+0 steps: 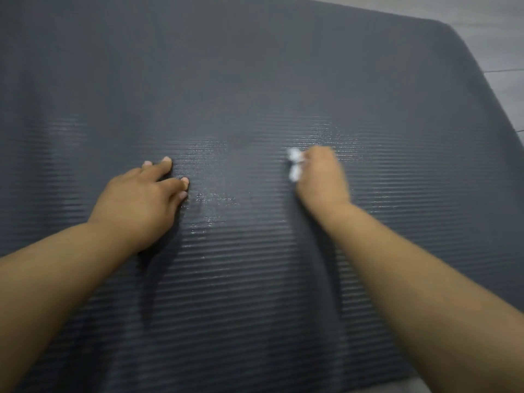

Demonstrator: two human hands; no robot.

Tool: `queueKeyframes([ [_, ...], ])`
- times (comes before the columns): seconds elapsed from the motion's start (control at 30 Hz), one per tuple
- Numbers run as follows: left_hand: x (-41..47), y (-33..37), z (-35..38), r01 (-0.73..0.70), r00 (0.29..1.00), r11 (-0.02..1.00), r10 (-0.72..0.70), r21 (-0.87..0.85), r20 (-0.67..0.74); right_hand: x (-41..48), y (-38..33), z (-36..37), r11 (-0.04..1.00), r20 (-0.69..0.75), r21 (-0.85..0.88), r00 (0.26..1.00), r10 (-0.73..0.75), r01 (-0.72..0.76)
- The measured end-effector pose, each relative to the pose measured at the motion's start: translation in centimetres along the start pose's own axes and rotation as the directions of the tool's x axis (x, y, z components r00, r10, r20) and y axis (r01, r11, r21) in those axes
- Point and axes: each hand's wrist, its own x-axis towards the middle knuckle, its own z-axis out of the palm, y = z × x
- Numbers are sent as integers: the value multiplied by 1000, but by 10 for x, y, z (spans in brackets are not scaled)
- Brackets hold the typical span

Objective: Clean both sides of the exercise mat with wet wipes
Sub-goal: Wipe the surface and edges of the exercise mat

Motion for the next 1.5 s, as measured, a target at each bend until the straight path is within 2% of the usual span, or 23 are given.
queueKeyframes([
  [0.1,4,-1,-2,-26,998,999,28,27,-60,27,42,-21,921,-212,31,898,387,-389],
  [0.17,6,-1,-7,-28,995,999,31,31,-90,37,26,-15,872,-200,67,850,487,-485],
  [0.2,8,-1,-10,-3,996,1000,4,12,-91,40,6,-7,886,-168,51,871,463,-461],
  [0.3,10,-5,-12,88,992,995,-91,-39,-88,29,-76,29,996,3,-6,996,92,-92],
  [0.33,10,-7,-11,90,990,995,-95,-47,-103,19,-100,41,997,75,-16,994,-78,79],
  [0.4,11,-14,-8,92,987,993,-101,-74,-128,5,-124,49,947,201,-16,928,-313,322],
  [0.47,12,-24,-2,83,987,993,-93,-83,-128,11,-109,40,921,237,-35,899,-368,387],
  [0.53,14,-31,6,29,993,999,-33,-40,-112,32,-65,22,961,157,-85,956,-248,263],
  [0.6,16,-33,10,2,994,1000,-3,-3,-106,54,-7,-1,994,-20,-111,1000,15,-17],
  [0.7,21,-30,7,35,994,999,-35,-2,-104,64,45,-22,904,-206,1,885,418,-427],
  [0.77,23,-29,5,48,991,999,-49,-6,-121,67,42,-15,848,-221,85,820,528,-523],
  [0.8,23,-28,6,52,990,999,-53,-5,-132,68,31,-6,847,-223,87,819,529,-524],
  [0.87,22,-26,8,65,989,998,-65,-11,-135,64,-10,17,929,-184,15,913,365,-369],
  [0.93,20,-26,12,79,990,997,-79,-8,-120,47,-60,44,995,-21,-103,1000,-12,10],
  [1.0,20,-27,13,75,993,997,-73,11,-98,21,-99,55,931,192,-80,922,-336,356],
  [1.07,22,-24,11,91,992,996,-91,2,-84,9,-102,44,886,284,-62,859,-427,460],
  [1.13,23,-15,6,102,991,994,-105,-34,-79,18,-68,22,925,251,-151,919,-305,349],
  [1.2,23,1,6,25,995,998,-31,-62,-95,33,-9,-6,975,97,-217,995,-24,45],
  [1.27,23,23,9,-115,987,992,107,-60,-116,35,47,-33,928,-65,-210,952,299,-306],
  [1.33,24,48,12,-185,981,979,178,-83,-79,24,74,-45,856,-151,-149,867,476,-495],
  [1.37,24,60,14,-176,984,980,175,-89,-18,17,76,-45,846,-154,-132,853,498,-517],
  [1.43,22,73,22,-142,988,989,143,-31,56,-3,61,-34,893,-107,-130,901,420,-432],
  [1.5,18,78,25,-138,989,990,137,0,63,-38,27,-17,977,0,-166,990,138,-136],
])
